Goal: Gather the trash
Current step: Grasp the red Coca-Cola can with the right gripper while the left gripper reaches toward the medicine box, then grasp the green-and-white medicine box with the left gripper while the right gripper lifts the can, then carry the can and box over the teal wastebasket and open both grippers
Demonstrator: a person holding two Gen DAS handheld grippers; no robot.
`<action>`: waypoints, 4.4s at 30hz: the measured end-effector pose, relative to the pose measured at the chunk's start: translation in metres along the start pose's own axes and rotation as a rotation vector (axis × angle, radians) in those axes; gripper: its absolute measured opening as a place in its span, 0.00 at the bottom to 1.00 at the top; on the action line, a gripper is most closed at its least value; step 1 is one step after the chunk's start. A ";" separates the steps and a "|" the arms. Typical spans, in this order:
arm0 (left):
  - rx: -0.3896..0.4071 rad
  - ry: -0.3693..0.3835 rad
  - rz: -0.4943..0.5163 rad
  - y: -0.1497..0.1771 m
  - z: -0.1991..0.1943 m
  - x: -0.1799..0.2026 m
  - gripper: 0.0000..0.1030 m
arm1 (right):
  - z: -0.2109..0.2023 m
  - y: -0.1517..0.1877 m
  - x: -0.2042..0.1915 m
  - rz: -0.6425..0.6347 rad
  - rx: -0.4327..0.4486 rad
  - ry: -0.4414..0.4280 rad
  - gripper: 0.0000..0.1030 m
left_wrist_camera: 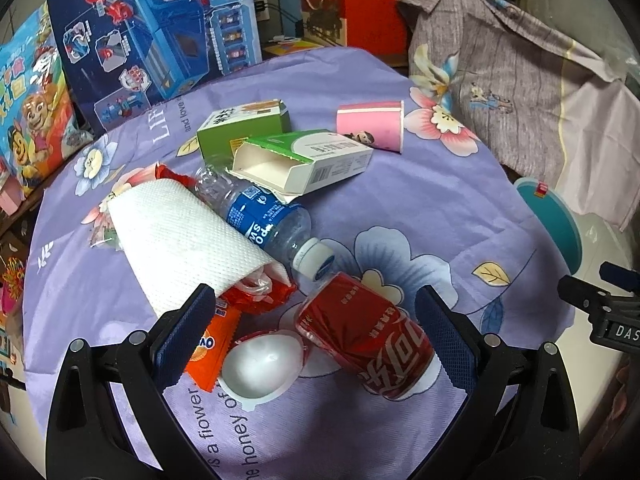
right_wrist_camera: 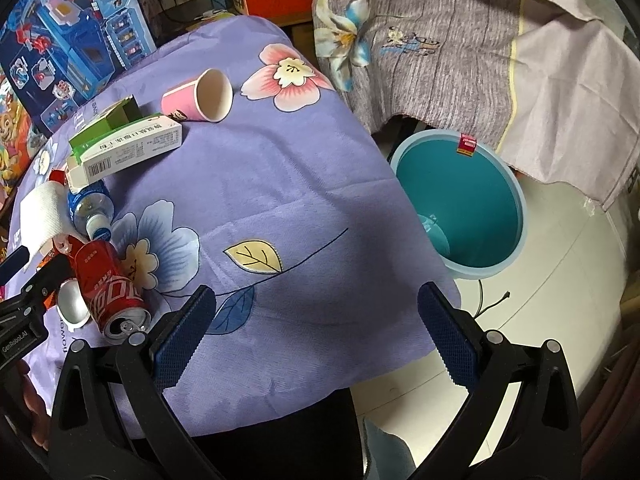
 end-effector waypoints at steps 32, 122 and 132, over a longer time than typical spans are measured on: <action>-0.034 0.045 -0.061 0.019 0.000 -0.112 0.97 | 0.038 -0.013 -0.173 -0.333 -0.260 -0.327 0.94; -0.343 0.492 0.591 -0.075 0.121 0.345 0.75 | 0.048 -0.043 0.257 0.537 -0.020 -0.104 0.60; -0.366 0.491 0.566 -0.075 0.133 0.333 0.77 | 0.073 -0.046 0.258 0.541 -0.060 -0.115 0.60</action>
Point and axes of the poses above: each gripper's, at about its wrist camera, not at the fingertips, and z roughly the way its jaws point, x to its right, y to its underside, the point moved 1 cm from there along z, roughly the way its jaws point, and after that the axes turned 4 degrees about x, right-handed, at the moved point
